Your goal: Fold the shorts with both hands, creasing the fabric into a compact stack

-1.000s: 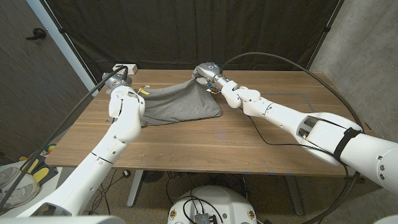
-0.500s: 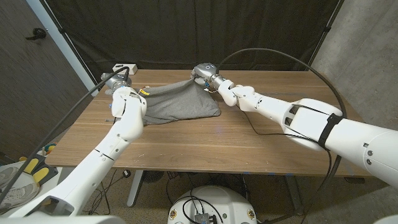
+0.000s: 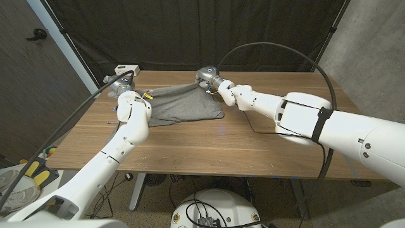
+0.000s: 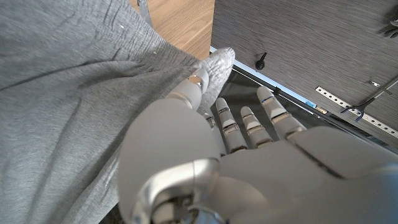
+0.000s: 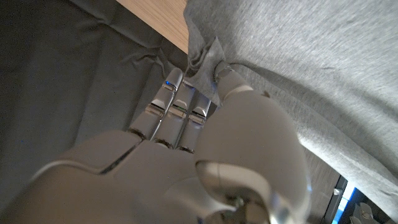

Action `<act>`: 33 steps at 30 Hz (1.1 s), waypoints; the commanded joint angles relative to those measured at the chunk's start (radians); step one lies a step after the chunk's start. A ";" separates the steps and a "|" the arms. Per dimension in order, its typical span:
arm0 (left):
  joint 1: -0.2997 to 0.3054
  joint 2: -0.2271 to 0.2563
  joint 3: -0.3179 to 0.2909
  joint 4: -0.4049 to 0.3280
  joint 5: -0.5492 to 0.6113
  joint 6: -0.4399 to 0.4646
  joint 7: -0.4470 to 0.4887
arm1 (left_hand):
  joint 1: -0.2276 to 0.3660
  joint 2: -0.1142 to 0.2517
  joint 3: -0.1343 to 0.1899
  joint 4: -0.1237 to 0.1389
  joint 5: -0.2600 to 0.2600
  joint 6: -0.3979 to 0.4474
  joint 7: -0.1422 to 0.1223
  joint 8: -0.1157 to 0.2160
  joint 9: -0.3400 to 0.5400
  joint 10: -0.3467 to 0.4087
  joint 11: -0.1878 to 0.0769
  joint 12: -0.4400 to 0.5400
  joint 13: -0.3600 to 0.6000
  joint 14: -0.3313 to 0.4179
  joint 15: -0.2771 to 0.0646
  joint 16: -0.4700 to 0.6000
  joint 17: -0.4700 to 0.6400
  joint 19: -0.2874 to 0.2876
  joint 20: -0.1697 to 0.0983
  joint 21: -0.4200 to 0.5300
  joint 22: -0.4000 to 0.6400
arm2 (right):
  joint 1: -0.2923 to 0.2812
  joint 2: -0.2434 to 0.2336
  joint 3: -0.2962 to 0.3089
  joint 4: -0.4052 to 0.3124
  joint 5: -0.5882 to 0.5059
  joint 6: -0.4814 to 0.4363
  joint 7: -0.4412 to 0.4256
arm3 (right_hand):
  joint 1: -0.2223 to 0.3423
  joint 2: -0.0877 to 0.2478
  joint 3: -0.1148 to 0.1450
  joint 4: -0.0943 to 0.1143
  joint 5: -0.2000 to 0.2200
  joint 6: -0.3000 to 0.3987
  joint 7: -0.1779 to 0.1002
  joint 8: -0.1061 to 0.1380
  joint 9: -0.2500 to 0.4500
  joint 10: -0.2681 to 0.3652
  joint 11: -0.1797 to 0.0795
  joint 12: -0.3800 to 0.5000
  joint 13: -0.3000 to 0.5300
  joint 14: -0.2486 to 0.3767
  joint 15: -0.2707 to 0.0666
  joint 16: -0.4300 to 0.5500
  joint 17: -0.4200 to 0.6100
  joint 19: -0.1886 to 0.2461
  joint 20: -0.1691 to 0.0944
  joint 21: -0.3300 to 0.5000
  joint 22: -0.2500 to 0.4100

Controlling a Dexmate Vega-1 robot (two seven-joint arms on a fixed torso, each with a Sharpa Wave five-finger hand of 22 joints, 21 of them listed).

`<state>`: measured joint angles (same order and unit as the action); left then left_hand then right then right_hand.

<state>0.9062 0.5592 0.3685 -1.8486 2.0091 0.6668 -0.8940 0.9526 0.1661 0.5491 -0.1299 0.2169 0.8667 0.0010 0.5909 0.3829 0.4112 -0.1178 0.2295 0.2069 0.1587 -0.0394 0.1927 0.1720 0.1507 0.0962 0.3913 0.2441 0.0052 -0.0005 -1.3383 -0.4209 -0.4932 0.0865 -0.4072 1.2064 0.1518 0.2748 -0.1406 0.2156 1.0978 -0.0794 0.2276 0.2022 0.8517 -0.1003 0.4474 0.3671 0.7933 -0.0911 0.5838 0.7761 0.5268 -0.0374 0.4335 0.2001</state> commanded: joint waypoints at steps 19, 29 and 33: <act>-0.135 0.006 0.147 0.292 0.021 0.112 0.040 | -0.051 0.016 -0.025 0.017 -0.013 0.023 0.050 -0.058 -0.043 0.042 -0.005 0.010 0.003 0.033 -0.038 0.002 0.000 0.002 -0.026 0.020 0.007 | 0.086 0.067 -0.175 -0.020 0.176 -0.232 0.321 | 0.002 0.012 0.019 -0.001 -0.003 -0.030 -0.010 -0.013 0.007 -0.038 -0.009 -0.033 -0.010 0.007 -0.140 -0.012 0.017 -0.003 -0.005 0.014 0.004; -0.185 -0.032 0.212 0.415 0.153 0.186 0.031 | 0.004 0.052 0.073 0.043 0.002 -0.272 -0.024 -0.305 -0.144 -0.012 0.012 -0.007 0.005 0.014 -0.028 0.006 0.019 -0.073 0.009 0.042 0.024 | 0.088 0.065 -0.184 -0.020 0.162 -0.240 0.323 | 0.014 0.012 0.042 -0.003 -0.007 -0.328 -0.060 -0.069 -0.004 -0.121 -0.016 -0.105 -0.034 -0.010 -0.140 -0.039 0.030 -0.009 -0.002 0.031 0.004; -0.194 -0.048 0.229 0.465 0.210 0.211 0.037 | 0.058 0.056 0.139 0.062 0.011 -0.424 -0.047 -0.398 -0.170 -0.092 0.025 -0.025 0.007 -0.040 0.000 0.002 0.027 -0.151 0.049 0.044 0.036 | 0.086 0.062 -0.184 -0.020 0.158 -0.238 0.310 | 0.005 0.017 0.049 0.005 -0.006 -0.528 -0.057 -0.071 -0.012 -0.165 -0.022 -0.133 -0.033 -0.032 -0.141 -0.063 0.032 -0.020 -0.001 0.039 0.003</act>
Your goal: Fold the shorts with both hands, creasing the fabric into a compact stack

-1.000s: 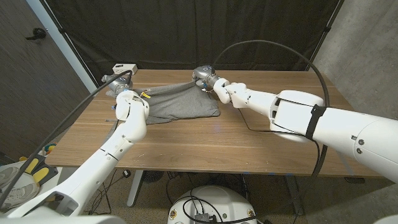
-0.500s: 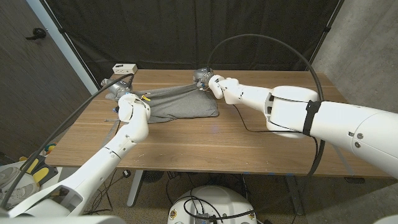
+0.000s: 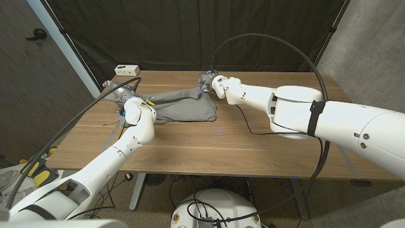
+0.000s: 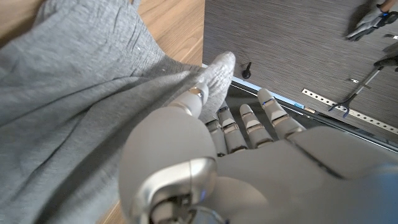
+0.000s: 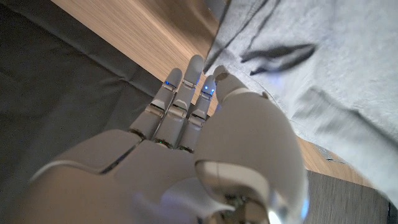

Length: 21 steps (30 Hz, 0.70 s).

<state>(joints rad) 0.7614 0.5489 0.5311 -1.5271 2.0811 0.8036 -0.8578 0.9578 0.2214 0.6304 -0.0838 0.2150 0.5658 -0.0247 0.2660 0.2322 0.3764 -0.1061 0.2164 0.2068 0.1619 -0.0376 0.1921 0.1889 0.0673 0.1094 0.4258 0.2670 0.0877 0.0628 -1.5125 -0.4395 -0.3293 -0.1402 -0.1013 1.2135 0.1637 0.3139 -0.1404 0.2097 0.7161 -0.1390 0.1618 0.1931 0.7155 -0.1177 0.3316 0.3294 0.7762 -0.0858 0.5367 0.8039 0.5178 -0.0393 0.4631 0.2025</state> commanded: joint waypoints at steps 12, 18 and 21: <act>-0.025 -0.068 0.089 0.251 0.223 0.223 0.265 | 0.124 -0.030 0.080 -0.037 0.013 -0.218 -0.114 -0.076 -0.033 -0.137 0.010 -0.008 0.004 -0.080 0.003 0.005 -0.004 -0.109 0.064 0.031 0.022 | -0.043 -0.038 0.021 -0.005 -0.035 0.057 -0.269 | -0.005 0.031 0.046 0.032 0.003 -0.164 -0.009 0.022 -0.002 -0.049 -0.012 -0.025 0.013 -0.023 -0.141 -0.040 -0.002 -0.020 0.002 0.018 0.002; 0.041 -0.047 0.063 0.102 0.094 0.213 0.381 | -0.012 -0.066 -0.079 0.019 -0.026 -0.178 -0.130 -0.070 -0.037 -0.079 -0.015 0.019 0.001 0.006 -0.050 0.028 -0.004 0.008 -0.041 0.107 0.011 | -0.073 -0.029 0.051 0.062 -0.069 0.170 -0.465 | -0.122 0.007 0.029 0.109 -0.009 -0.144 0.001 0.026 -0.005 -0.059 0.019 -0.037 0.002 -0.077 -0.126 -0.132 -0.082 -0.009 0.024 0.034 -0.002; 0.075 -0.051 0.039 0.025 0.017 0.214 0.425 | -0.082 -0.081 -0.120 0.050 -0.031 -0.187 -0.127 -0.075 -0.038 -0.072 -0.018 0.019 0.000 0.029 -0.055 0.028 -0.003 0.019 -0.045 0.116 0.003 | -0.098 -0.095 0.089 -0.042 -0.085 0.195 -0.504 | -0.174 -0.005 0.029 0.132 -0.011 -0.138 0.007 0.027 -0.006 -0.084 0.036 -0.054 -0.007 -0.102 -0.120 -0.188 -0.137 -0.012 0.034 0.039 -0.006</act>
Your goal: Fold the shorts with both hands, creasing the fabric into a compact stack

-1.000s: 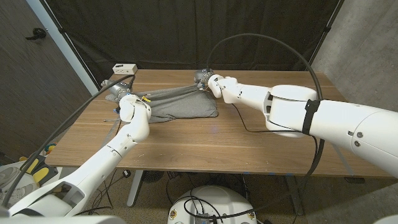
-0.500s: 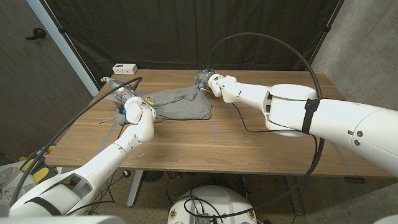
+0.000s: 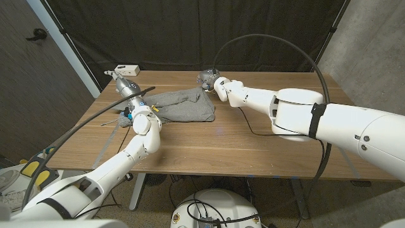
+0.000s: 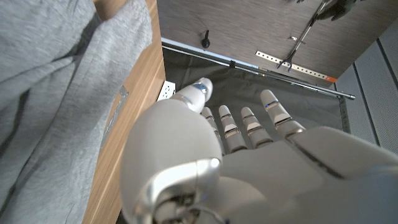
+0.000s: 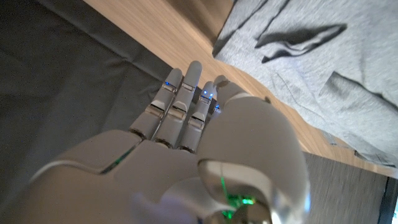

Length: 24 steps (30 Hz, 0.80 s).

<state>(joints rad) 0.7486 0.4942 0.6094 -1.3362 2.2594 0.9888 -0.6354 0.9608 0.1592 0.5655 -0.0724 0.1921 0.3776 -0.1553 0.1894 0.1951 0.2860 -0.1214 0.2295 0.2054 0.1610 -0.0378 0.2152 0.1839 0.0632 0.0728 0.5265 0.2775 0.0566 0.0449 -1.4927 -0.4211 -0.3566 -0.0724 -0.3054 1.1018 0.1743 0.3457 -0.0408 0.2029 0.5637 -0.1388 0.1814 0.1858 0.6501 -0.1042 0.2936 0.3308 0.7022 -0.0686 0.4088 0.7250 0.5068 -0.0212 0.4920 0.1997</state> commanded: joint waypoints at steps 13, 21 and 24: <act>0.212 -0.016 -0.126 -0.401 -0.341 0.001 0.253 | -0.316 -0.022 -0.147 0.142 -0.010 -0.139 0.003 -0.018 -0.006 -0.037 0.030 -0.020 -0.002 0.016 -0.003 -0.018 0.006 -0.043 0.059 -0.009 -0.042 | -0.228 -0.325 0.233 -0.597 -0.175 -0.041 -0.151 | -0.248 -0.038 -0.031 0.104 -0.016 -0.039 0.020 0.001 0.004 -0.159 0.045 -0.094 -0.039 -0.154 -0.095 -0.197 -0.180 -0.068 0.051 -0.008 -0.011; 0.273 -0.047 -0.168 -0.522 -0.417 0.000 0.244 | -0.421 -0.035 -0.190 0.189 -0.017 -0.198 0.014 -0.016 -0.009 -0.072 0.047 -0.028 -0.003 -0.007 0.029 -0.023 0.007 -0.077 0.078 -0.026 -0.055 | -0.302 -0.390 0.320 -0.724 -0.187 0.002 -0.070 | -0.331 -0.023 -0.041 0.140 -0.018 -0.122 0.017 -0.007 0.005 -0.224 0.060 -0.110 -0.056 -0.231 -0.073 -0.222 -0.215 -0.111 0.050 -0.031 -0.014; 0.295 -0.055 -0.181 -0.564 -0.439 -0.007 0.237 | -0.455 -0.039 -0.204 0.203 -0.018 -0.225 0.016 -0.019 -0.009 -0.083 0.052 -0.030 -0.003 -0.014 0.038 -0.024 0.007 -0.090 0.083 -0.032 -0.058 | -0.326 -0.405 0.351 -0.754 -0.179 0.026 -0.039 | -0.370 -0.016 -0.045 0.157 -0.020 -0.157 0.020 -0.008 0.006 -0.257 0.062 -0.114 -0.064 -0.263 -0.067 -0.225 -0.231 -0.127 0.048 -0.042 -0.016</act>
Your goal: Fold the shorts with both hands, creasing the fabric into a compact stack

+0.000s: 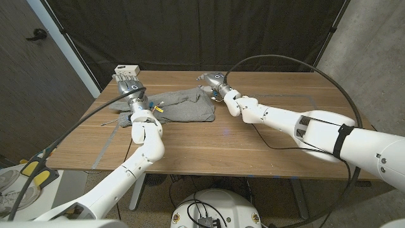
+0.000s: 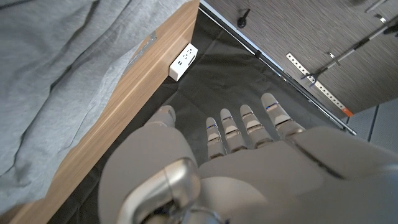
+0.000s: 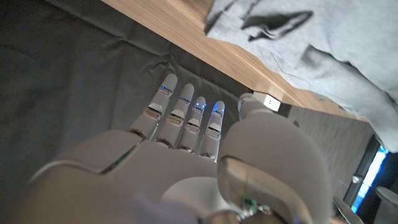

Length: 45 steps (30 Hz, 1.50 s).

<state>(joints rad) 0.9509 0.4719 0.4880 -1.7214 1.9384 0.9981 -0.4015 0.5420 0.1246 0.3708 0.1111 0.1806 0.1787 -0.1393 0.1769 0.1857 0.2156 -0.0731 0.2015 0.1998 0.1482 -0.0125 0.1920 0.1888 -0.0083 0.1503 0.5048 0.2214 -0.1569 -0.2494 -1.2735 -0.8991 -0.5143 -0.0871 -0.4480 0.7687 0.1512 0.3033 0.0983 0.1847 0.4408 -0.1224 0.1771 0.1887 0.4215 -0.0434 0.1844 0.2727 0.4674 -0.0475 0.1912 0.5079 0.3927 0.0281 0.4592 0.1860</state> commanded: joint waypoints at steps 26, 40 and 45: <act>0.253 -0.084 -0.135 -0.436 -0.312 0.014 -0.044 | -0.247 -0.057 -0.107 0.040 0.002 -0.244 0.029 -0.003 -0.007 -0.197 0.042 -0.014 -0.004 -0.167 0.063 -0.013 -0.004 -0.105 0.031 -0.067 -0.023 | -0.274 -0.196 0.276 -0.451 -0.050 0.135 0.213 | -0.149 0.014 -0.008 0.048 -0.001 -0.130 0.010 0.002 0.003 -0.139 0.036 -0.005 -0.041 -0.147 -0.045 -0.012 -0.084 -0.062 -0.006 -0.055 -0.009; 0.272 -0.141 -0.179 -0.434 -0.231 0.026 -0.192 | -0.255 -0.095 -0.127 0.020 0.009 -0.236 0.044 0.007 -0.007 -0.209 0.055 -0.009 -0.005 -0.171 0.070 -0.010 -0.007 -0.078 0.039 -0.064 -0.026 | -0.315 -0.204 0.295 -0.490 -0.074 0.146 0.245 | -0.167 0.015 -0.006 0.048 0.000 -0.125 0.010 0.008 0.002 -0.145 0.036 -0.001 -0.047 -0.164 -0.042 -0.011 -0.097 -0.076 -0.009 -0.067 -0.009; 0.268 -0.165 -0.203 -0.415 -0.201 0.000 -0.244 | -0.252 -0.104 -0.130 0.012 0.011 -0.240 0.045 0.007 -0.007 -0.214 0.057 -0.009 -0.005 -0.176 0.073 -0.010 -0.008 -0.070 0.042 -0.063 -0.027 | -0.325 -0.205 0.293 -0.499 -0.085 0.140 0.266 | -0.172 0.016 -0.004 0.047 0.001 -0.121 0.014 0.011 0.002 -0.141 0.039 0.003 -0.049 -0.163 -0.039 -0.009 -0.103 -0.073 -0.019 -0.068 -0.009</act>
<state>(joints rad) 1.2133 0.3514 0.3229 -2.1540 1.6752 1.0212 -0.5431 0.2864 0.0327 0.2410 0.1307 0.1857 -0.0586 -0.0979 0.1779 0.1766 0.0086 -0.0160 0.1897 0.1952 -0.0212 0.0572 0.1772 0.1812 -0.0853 0.1893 0.4398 0.1953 -0.4522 -0.4475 -0.9896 -1.3717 -0.5826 0.0482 -0.2134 0.6014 0.1648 0.2941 0.1409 0.1849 0.3130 -0.1101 0.1814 0.1885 0.2800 -0.0108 0.1805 0.2229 0.3102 -0.0413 0.1771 0.4038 0.3176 0.0180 0.3948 0.1768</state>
